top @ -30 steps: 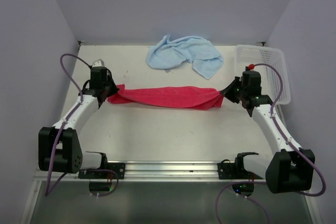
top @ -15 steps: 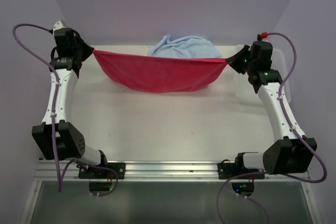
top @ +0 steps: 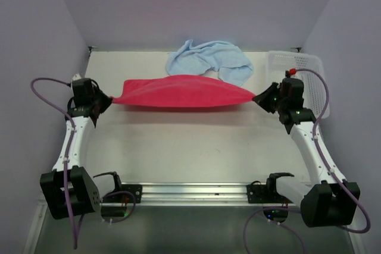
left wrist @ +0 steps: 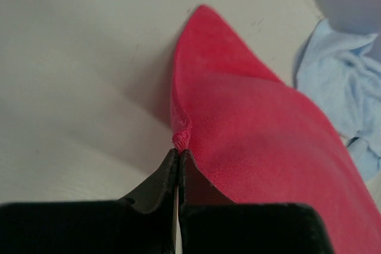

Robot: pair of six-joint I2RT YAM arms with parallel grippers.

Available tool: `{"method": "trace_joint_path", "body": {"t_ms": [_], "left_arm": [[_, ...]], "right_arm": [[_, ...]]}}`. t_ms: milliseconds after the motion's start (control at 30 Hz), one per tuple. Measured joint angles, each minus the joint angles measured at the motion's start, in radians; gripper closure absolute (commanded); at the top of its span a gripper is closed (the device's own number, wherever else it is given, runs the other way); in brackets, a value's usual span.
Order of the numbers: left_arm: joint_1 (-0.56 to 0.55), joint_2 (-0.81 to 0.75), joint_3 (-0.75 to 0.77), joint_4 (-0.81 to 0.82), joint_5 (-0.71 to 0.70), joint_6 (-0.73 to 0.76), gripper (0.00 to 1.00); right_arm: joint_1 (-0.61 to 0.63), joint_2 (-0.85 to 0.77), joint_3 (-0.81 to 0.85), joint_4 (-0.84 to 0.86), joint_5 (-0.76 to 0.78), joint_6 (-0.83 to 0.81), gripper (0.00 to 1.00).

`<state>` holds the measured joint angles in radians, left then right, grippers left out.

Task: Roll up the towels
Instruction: Flatten the towel

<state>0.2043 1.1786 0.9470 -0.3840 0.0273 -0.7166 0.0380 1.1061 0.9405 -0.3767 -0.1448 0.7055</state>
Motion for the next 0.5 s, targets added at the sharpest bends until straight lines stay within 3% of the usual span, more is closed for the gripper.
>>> {"method": "trace_joint_path", "body": {"t_ms": [100,200,500], "left_arm": [[0.001,-0.050,-0.195,-0.008,-0.005,-0.032,1.00],[0.001,-0.086,-0.297,-0.046,-0.039,-0.060,1.00],[0.003,-0.105,-0.328,-0.059,-0.122,-0.070,1.00]], "right_arm": [[0.000,-0.079,-0.145,-0.028,-0.006,-0.011,1.00],[0.000,-0.164,-0.244,-0.066,-0.008,-0.028,1.00],[0.000,-0.309,-0.433,-0.132,-0.009,-0.045,1.00]]}}
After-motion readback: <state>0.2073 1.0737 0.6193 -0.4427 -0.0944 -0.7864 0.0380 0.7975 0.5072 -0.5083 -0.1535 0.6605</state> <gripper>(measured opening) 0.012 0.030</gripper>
